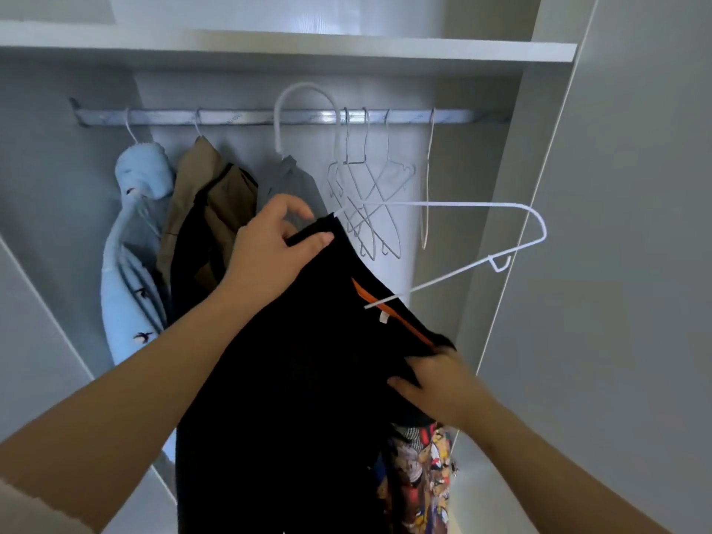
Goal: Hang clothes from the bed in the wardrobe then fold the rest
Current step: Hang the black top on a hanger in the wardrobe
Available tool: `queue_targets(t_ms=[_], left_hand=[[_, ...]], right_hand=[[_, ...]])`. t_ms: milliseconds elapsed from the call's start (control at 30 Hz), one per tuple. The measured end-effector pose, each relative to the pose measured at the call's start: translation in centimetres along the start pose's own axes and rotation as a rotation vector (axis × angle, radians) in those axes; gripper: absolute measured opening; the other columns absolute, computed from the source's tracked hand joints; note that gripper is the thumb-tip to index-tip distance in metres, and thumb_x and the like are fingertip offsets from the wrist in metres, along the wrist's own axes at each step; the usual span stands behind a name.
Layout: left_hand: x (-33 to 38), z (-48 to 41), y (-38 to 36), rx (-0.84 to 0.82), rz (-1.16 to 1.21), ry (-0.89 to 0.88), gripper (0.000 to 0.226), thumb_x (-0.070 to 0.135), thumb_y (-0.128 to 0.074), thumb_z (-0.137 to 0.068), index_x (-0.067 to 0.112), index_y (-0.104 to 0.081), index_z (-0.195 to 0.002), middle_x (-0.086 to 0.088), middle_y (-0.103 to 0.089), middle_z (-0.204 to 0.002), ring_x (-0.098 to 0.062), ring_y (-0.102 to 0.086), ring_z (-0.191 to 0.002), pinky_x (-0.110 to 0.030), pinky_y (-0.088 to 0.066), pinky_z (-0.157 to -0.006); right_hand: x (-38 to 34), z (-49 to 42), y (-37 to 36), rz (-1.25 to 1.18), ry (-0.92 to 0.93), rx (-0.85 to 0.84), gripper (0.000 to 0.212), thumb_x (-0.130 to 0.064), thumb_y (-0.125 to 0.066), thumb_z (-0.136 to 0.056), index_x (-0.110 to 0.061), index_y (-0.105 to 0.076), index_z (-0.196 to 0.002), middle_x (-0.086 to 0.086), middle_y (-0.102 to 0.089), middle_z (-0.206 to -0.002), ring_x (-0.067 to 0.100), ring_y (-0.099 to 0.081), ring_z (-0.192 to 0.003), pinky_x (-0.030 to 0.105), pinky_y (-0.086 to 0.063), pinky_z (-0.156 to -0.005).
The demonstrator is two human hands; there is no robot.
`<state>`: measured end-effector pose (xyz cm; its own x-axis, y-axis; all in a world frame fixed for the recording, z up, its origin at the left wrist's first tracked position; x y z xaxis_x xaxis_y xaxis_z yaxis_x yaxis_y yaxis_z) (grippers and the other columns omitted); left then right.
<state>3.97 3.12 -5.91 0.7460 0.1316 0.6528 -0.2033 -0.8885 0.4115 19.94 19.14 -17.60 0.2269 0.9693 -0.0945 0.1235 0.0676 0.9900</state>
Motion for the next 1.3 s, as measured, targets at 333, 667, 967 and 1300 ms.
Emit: queue_targets(t_ms=[333, 667, 967, 1300], left_hand=[[-3.3, 1.4, 6.5, -0.107, -0.162, -0.107, 0.032, 0.01, -0.063, -0.085, 0.036, -0.062, -0.103, 0.029, -0.063, -0.096, 0.026, -0.052, -0.087, 0.005, -0.036, -0.08], [-3.4, 2.7, 8.6, -0.116, -0.223, -0.159, 0.071, 0.008, -0.063, -0.082, 0.078, -0.049, -0.08, 0.04, -0.057, -0.074, 0.034, -0.046, -0.083, 0.011, -0.03, -0.076], [-3.0, 2.3, 6.8, -0.325, -0.418, -0.443, 0.067, 0.053, -0.031, -0.094, 0.0, -0.072, -0.098, -0.01, -0.073, -0.085, -0.012, -0.057, -0.088, -0.019, -0.044, -0.076], [-0.5, 0.8, 4.6, -0.161, -0.136, -0.323, 0.028, 0.012, -0.06, -0.086, 0.015, -0.064, -0.113, 0.021, -0.064, -0.095, 0.017, -0.059, -0.09, 0.0, -0.042, -0.077]], right_hand=[[5.5, -0.1, 4.6, -0.057, 0.171, 0.427, 0.011, -0.011, -0.071, -0.074, -0.002, -0.069, -0.08, 0.009, -0.066, -0.069, 0.029, -0.066, -0.068, 0.046, -0.052, -0.064], [6.8, 0.0, 6.5, -0.024, 0.263, 0.473, 0.01, -0.013, -0.071, -0.08, -0.005, -0.069, -0.086, 0.009, -0.067, -0.078, 0.027, -0.066, -0.069, 0.04, -0.055, -0.051], [7.1, -0.9, 7.4, -0.063, 0.256, 0.567, 0.059, -0.045, -0.038, -0.086, 0.002, -0.051, -0.052, 0.011, -0.047, -0.044, 0.027, -0.046, -0.041, 0.04, -0.046, -0.061], [4.9, -3.1, 9.4, -0.435, -0.168, 0.711, 0.029, -0.043, -0.046, -0.089, -0.015, -0.043, -0.085, -0.001, -0.043, -0.092, 0.021, -0.047, -0.089, 0.03, -0.034, -0.072]])
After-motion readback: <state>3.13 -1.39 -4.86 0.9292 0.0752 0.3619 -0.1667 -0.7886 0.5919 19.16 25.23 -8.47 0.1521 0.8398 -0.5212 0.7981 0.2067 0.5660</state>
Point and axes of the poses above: each hand's wrist, its own z-axis away from the middle knuckle, its own y-axis out of the back of the hand, x = y × z, the point moved 1 cm from there along -z, towards the middle knuckle
